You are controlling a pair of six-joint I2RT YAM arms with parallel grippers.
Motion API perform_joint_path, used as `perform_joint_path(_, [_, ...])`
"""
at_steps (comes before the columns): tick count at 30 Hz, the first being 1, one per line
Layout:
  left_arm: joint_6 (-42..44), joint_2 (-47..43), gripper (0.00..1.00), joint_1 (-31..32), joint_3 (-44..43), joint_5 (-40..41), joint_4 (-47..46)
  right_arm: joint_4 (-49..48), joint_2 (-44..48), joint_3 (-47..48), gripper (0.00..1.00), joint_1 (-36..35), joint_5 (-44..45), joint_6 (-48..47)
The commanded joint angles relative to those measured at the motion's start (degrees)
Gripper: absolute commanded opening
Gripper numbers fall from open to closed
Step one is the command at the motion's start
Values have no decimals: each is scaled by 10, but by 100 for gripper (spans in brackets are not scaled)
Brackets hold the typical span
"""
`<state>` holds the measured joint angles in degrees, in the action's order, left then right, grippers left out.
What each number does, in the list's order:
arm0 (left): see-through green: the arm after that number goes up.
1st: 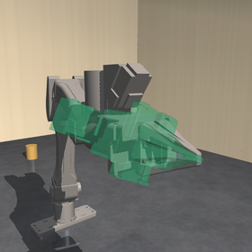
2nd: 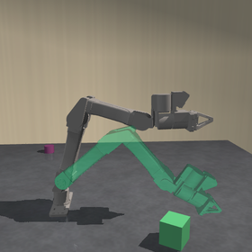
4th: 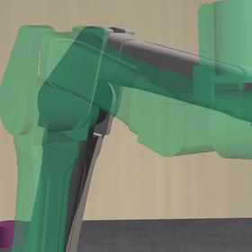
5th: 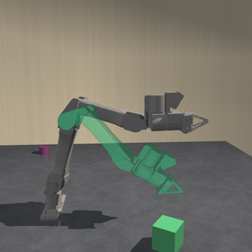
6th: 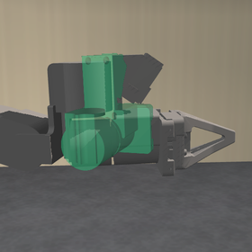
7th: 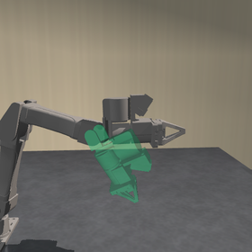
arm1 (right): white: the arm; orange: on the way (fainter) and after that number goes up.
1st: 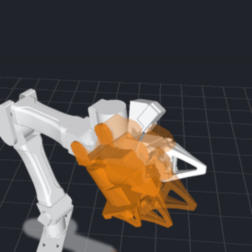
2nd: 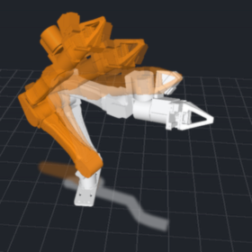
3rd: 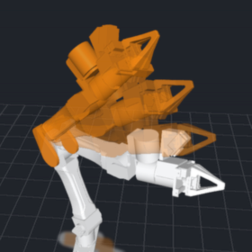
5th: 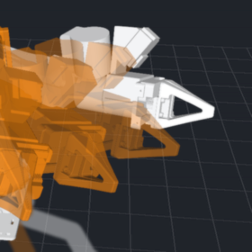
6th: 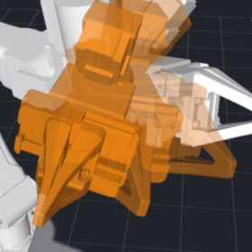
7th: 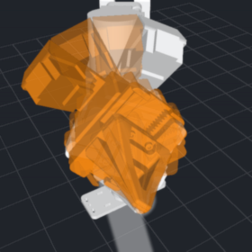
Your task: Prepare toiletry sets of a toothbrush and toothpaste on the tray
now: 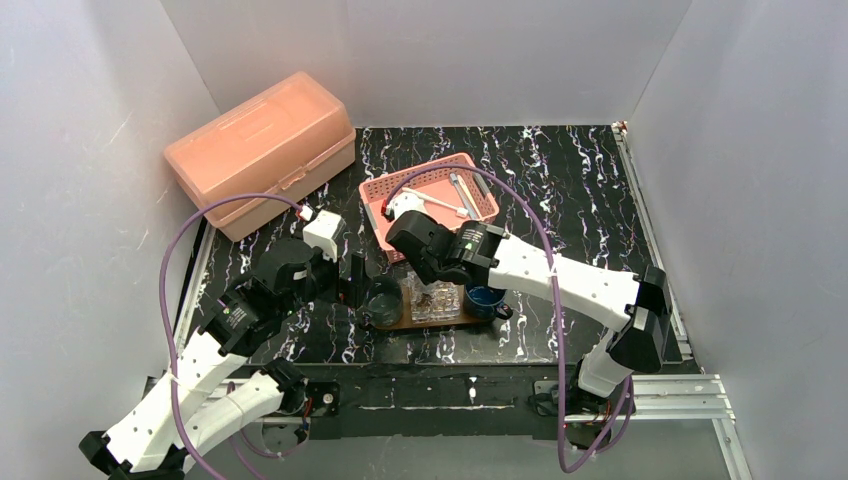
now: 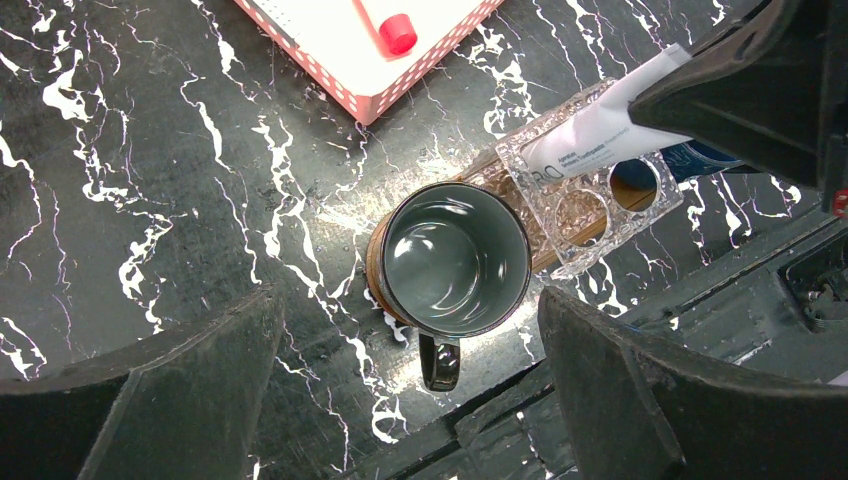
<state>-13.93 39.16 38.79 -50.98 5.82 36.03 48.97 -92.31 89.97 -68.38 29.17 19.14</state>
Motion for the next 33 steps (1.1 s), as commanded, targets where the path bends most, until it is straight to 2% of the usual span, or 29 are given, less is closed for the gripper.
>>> perform_joint_path(1, [4,-2,98,0,6,6,-2,-47,9,-12,1,3,-14,11])
perform_joint_path(20, [3,-3,98,0,6,3,-1,-70,4,-44,2,9,-28,27])
perform_joint_path(25, [3,-1,98,0,5,2,-2,-69,2,-41,22,9,-28,27])
perform_joint_path(33, [3,0,98,0,6,1,-2,-63,0,-18,42,9,-22,26])
